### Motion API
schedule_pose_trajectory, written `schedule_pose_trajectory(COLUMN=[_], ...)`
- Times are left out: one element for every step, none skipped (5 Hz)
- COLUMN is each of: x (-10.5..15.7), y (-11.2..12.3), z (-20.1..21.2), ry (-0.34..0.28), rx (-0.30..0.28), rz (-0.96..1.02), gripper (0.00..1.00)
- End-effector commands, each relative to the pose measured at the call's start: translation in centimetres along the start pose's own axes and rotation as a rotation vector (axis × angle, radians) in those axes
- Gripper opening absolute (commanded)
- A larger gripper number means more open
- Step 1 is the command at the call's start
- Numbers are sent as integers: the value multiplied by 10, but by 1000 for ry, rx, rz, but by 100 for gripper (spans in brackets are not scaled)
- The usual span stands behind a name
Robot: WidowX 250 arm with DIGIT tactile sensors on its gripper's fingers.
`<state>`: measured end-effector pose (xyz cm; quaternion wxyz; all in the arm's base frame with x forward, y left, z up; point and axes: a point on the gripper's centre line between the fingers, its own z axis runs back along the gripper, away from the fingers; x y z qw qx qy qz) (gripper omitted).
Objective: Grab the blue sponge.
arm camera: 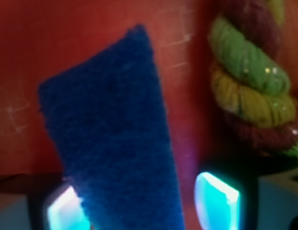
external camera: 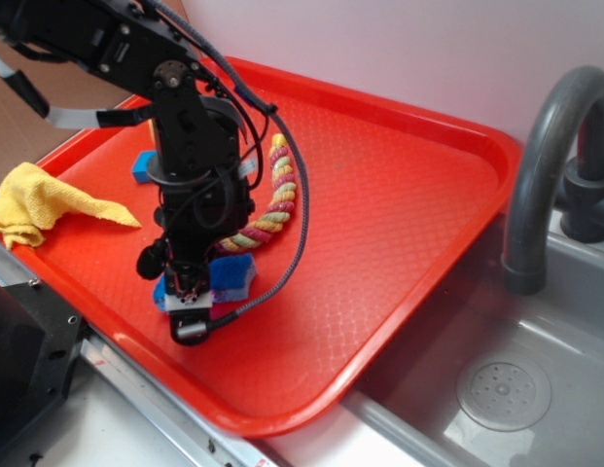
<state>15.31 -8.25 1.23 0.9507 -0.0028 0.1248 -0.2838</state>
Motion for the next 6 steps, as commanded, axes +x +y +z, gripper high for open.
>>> schedule_pose_trajectory(x=[-1,3,0,-21,-41,-32], y=[-9,23,41,44,46,49], z=[27,82,137,185,200,186], ry=[-86,-274,-316,-390,-436,-396], rx=[34,9,39,69,54,63], rz=[-1,170,304,468,575,501], gripper=[0,0,0,0,0,0])
